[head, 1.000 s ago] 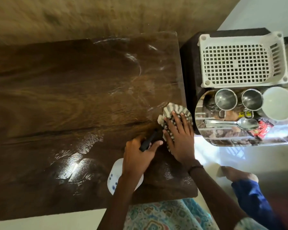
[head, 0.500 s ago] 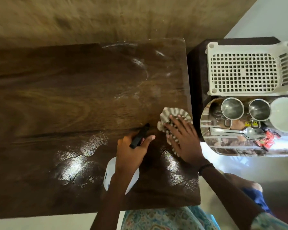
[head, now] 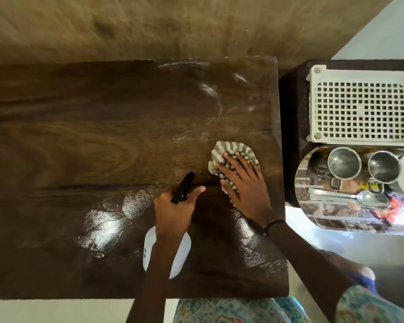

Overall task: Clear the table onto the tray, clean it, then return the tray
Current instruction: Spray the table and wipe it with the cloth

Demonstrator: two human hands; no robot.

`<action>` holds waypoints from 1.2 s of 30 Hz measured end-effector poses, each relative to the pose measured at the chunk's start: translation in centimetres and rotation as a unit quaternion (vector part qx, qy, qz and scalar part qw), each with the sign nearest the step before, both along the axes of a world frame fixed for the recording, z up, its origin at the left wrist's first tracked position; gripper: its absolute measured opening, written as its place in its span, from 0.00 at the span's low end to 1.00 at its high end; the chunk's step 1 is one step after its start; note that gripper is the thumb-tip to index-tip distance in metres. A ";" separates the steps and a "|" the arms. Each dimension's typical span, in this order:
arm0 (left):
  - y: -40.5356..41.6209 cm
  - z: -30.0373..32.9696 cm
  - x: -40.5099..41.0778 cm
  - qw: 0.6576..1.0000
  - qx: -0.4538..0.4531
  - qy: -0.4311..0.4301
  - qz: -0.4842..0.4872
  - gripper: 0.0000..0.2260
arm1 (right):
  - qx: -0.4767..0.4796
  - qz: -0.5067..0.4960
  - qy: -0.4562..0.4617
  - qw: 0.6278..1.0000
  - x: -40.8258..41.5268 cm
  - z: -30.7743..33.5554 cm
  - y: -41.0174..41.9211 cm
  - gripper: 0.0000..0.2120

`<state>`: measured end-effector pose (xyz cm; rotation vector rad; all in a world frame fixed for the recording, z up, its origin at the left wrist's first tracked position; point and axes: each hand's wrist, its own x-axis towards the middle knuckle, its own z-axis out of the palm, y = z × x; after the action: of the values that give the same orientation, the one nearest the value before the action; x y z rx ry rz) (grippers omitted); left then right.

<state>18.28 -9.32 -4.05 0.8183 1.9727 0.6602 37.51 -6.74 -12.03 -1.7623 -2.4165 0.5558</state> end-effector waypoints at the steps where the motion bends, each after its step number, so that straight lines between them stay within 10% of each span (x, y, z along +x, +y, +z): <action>1: 0.1 -0.1 -0.3 1.000 -0.001 -0.001 0.010 0.22 | -0.002 -0.001 0.000 1.000 0.1 0.1 -0.1 0.21; 17: 2.2 -0.2 -2.6 0.999 -0.008 -0.025 0.018 0.22 | 0.037 -0.003 0.004 0.999 -3.6 0.2 6.6 0.20; 27: 4.1 0.8 -2.9 1.000 0.022 -0.018 0.010 0.15 | 0.024 0.305 -0.028 0.952 -5.7 0.2 2.3 0.20; 36: 5.2 0.2 -2.7 0.999 0.000 -0.039 -0.001 0.19 | 0.021 0.069 -0.024 0.997 -3.5 1.3 9.3 0.19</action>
<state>15.63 -4.07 -3.83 0.7831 1.9023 0.6806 33.97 2.54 -10.71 -1.6190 -2.5768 0.4772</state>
